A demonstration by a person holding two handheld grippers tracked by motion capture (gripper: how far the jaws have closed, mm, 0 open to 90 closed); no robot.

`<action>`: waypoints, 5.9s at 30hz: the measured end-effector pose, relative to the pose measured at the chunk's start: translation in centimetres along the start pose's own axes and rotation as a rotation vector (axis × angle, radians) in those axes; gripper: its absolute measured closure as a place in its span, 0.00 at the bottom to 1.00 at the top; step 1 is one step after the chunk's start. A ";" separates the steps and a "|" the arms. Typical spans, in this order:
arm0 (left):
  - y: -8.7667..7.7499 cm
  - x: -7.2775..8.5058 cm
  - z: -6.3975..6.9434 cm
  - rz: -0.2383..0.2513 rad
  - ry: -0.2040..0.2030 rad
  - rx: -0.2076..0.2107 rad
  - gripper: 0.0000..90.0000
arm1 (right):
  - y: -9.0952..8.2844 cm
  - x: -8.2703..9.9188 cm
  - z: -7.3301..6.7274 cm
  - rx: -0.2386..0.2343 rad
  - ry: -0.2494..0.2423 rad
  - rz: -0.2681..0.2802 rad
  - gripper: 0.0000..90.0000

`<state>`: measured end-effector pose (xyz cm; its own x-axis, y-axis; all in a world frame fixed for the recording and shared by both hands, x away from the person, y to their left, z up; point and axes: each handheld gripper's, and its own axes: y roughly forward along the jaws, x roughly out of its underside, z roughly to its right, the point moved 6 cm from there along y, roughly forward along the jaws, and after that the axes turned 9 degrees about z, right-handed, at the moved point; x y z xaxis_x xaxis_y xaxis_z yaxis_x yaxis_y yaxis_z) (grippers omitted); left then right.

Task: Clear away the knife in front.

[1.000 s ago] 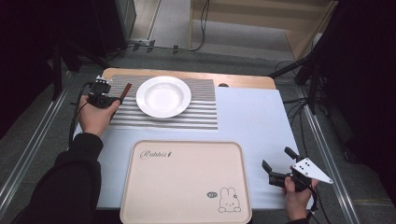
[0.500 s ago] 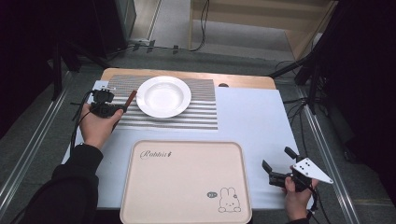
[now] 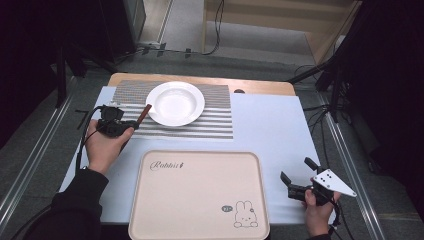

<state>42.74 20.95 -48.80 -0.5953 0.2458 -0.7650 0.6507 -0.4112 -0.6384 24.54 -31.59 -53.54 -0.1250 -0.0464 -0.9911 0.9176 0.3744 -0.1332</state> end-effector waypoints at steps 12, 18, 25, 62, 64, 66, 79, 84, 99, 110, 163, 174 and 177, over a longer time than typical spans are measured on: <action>-1.6 1.3 2.1 0.007 0.041 0.016 0.86 | 0.0 0.0 0.0 -0.001 0.001 0.001 0.00; -2.1 2.1 3.4 0.007 0.050 0.044 0.86 | 0.0 0.0 0.0 -0.001 0.001 0.001 0.00; -2.9 2.8 5.2 0.020 0.059 0.077 0.86 | 0.0 0.0 0.0 0.000 0.000 0.002 0.00; -6.1 8.5 12.5 0.024 0.060 0.210 0.86 | -0.1 -0.1 0.0 -0.004 0.009 0.009 0.00; -5.7 9.3 12.7 0.016 0.039 0.216 0.86 | -0.1 -0.1 0.0 -0.004 0.009 0.009 0.00; -5.5 9.8 12.8 0.011 0.025 0.223 0.86 | -0.1 -0.1 0.0 -0.004 0.008 0.008 0.00; -4.3 11.8 13.1 -0.029 0.019 0.197 0.86 | 0.0 0.0 0.0 -0.005 0.002 0.007 0.00; -4.2 11.7 12.8 -0.022 -0.006 0.189 0.84 | -0.1 0.0 0.1 -0.004 0.009 0.010 0.00; -4.2 9.5 14.5 0.030 0.099 0.280 1.00 | -0.1 0.0 0.0 0.000 0.008 0.001 0.00; -2.1 10.2 15.2 -0.062 0.198 0.245 1.00 | -0.1 0.0 0.0 -0.001 0.006 0.002 0.00; -6.7 9.4 8.2 0.207 0.081 0.278 0.76 | 0.0 0.0 0.1 -0.003 -0.001 0.001 0.00; -8.3 8.5 6.4 0.327 0.059 0.237 0.41 | 0.0 0.0 0.1 -0.003 -0.001 0.001 0.00; -8.5 8.4 6.1 0.340 0.057 0.234 0.38 | 0.0 0.0 0.1 -0.002 -0.001 0.000 0.00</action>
<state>29.30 21.16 -49.27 -0.3331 0.1070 -0.9368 0.6771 -0.6643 -0.3167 24.57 -31.63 -53.56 -0.1241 -0.0474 -0.9911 0.9168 0.3767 -0.1327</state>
